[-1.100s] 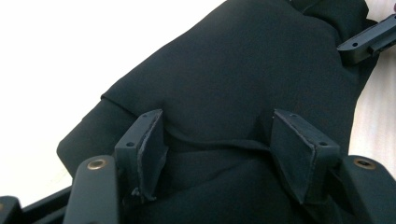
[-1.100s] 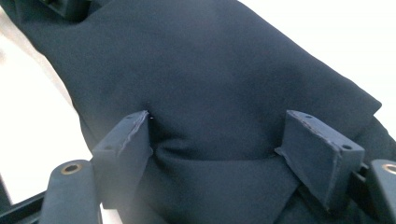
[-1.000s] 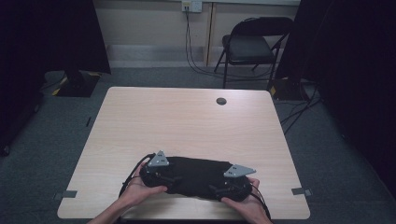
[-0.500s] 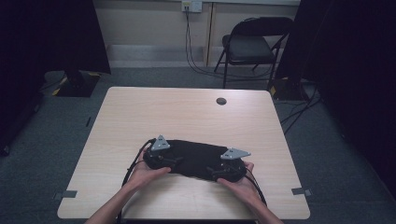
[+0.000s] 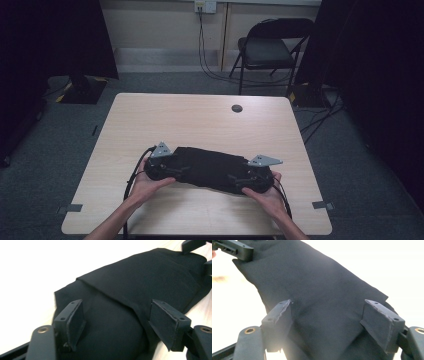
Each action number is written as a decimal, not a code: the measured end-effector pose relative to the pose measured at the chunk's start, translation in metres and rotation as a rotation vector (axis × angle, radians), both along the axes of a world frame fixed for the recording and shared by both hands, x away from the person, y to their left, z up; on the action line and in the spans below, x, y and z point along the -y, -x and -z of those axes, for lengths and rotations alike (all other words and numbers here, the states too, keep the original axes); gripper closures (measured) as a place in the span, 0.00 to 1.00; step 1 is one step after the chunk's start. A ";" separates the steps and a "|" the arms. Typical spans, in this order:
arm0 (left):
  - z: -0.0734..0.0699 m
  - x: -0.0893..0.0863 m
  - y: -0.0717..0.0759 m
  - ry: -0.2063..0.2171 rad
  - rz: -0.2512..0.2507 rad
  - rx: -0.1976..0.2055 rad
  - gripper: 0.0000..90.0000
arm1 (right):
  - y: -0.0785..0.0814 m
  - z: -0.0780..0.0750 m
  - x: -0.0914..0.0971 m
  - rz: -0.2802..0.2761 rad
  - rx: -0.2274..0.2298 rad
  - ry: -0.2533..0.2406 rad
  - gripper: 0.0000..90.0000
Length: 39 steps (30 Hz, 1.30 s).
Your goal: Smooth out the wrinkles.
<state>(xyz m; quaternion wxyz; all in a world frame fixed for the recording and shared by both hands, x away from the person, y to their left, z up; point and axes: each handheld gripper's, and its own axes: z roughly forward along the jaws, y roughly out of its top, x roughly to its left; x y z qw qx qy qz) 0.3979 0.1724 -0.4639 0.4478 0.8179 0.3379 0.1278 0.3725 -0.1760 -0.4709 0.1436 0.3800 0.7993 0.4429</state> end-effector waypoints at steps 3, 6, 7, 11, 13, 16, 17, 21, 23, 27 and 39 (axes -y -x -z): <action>-0.006 -0.011 0.005 0.021 -0.019 0.007 0.30 | 0.004 -0.005 0.007 0.015 0.013 -0.005 0.26; -0.009 -0.023 0.010 0.014 -0.025 0.012 0.30 | 0.007 -0.010 0.019 0.044 0.017 -0.023 0.26; -0.010 -0.029 0.012 0.018 -0.040 0.013 0.30 | 0.008 -0.011 0.024 0.057 0.019 -0.031 0.26; -0.010 -0.050 0.017 0.018 -0.075 -0.001 0.30 | 0.011 -0.017 0.047 0.113 0.033 -0.060 0.26; -0.008 -0.059 0.019 -0.013 -0.088 -0.012 0.30 | 0.012 -0.018 0.059 0.144 0.034 -0.067 0.25; -0.003 -0.073 0.020 -0.035 -0.116 -0.033 0.30 | 0.012 -0.017 0.076 0.183 0.027 -0.049 0.25; -0.002 -0.079 0.019 -0.046 -0.125 -0.042 0.30 | 0.013 -0.017 0.081 0.191 0.025 -0.045 0.25; 0.009 -0.097 0.016 -0.073 -0.194 -0.082 0.30 | 0.013 -0.002 0.106 0.258 -0.023 -0.001 0.24; 0.017 -0.104 0.017 -0.124 -0.221 -0.100 0.30 | 0.013 0.002 0.110 0.270 -0.034 0.013 0.24; 0.027 -0.110 0.020 -0.181 -0.259 -0.091 0.29 | 0.006 0.018 0.126 0.337 -0.072 0.089 0.22; 0.042 -0.112 0.023 -0.151 -0.271 -0.040 0.19 | 0.009 0.034 0.122 0.364 -0.048 0.168 0.19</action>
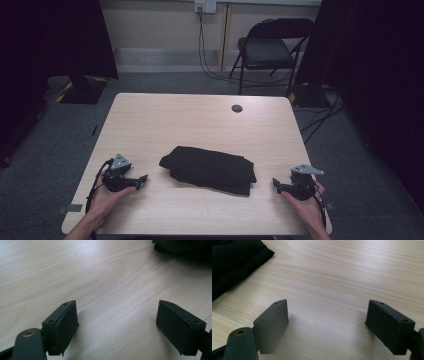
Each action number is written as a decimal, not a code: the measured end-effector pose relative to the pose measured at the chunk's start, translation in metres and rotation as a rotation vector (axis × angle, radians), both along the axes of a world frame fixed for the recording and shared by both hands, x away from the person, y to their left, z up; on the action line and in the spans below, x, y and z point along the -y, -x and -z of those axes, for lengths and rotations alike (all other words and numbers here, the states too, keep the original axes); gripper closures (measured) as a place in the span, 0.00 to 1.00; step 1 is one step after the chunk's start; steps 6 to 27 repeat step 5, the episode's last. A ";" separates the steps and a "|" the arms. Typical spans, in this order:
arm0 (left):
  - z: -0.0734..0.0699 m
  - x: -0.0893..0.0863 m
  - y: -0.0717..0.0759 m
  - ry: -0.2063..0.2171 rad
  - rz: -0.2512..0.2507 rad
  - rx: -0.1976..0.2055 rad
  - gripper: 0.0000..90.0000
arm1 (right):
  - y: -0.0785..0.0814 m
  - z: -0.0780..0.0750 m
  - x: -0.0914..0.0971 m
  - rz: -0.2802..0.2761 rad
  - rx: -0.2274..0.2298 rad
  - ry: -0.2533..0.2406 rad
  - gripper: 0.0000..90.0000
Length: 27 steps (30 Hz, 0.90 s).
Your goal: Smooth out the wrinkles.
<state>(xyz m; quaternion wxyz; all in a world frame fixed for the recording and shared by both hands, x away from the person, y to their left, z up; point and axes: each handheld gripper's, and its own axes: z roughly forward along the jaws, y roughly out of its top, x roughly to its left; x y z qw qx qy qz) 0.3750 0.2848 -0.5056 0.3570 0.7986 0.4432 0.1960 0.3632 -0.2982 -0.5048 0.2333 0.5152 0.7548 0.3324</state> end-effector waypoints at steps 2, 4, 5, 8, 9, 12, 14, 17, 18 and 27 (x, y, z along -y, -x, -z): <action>0.000 0.001 0.000 -0.002 -0.008 -0.001 0.19 | 0.000 0.000 0.000 0.000 0.000 0.000 0.19; 0.000 0.001 0.000 -0.002 -0.012 -0.003 0.19 | 0.000 0.000 0.000 0.000 -0.001 0.000 0.19; 0.000 0.001 0.000 -0.002 -0.012 -0.003 0.18 | 0.000 0.000 0.000 0.000 -0.001 0.000 0.19; 0.000 0.001 0.000 -0.002 -0.012 -0.003 0.18 | 0.000 0.000 0.000 0.000 -0.001 0.000 0.19; 0.000 0.001 0.000 -0.002 -0.012 -0.003 0.18 | 0.000 0.000 0.000 0.000 -0.001 0.000 0.19; 0.000 0.001 0.000 -0.002 -0.012 -0.003 0.18 | 0.000 0.000 0.000 0.000 -0.001 0.000 0.19; 0.000 0.001 0.000 -0.002 -0.012 -0.003 0.18 | 0.000 0.000 0.000 0.000 -0.001 0.000 0.19; 0.000 0.001 0.000 -0.002 -0.012 -0.003 0.18 | 0.000 0.000 0.000 0.000 -0.001 0.000 0.19; 0.000 0.001 0.000 -0.002 -0.012 -0.003 0.18 | 0.000 0.000 0.000 0.000 -0.001 0.000 0.19; 0.000 0.001 0.000 -0.002 -0.012 -0.003 0.18 | 0.000 0.000 0.000 0.000 -0.001 0.000 0.19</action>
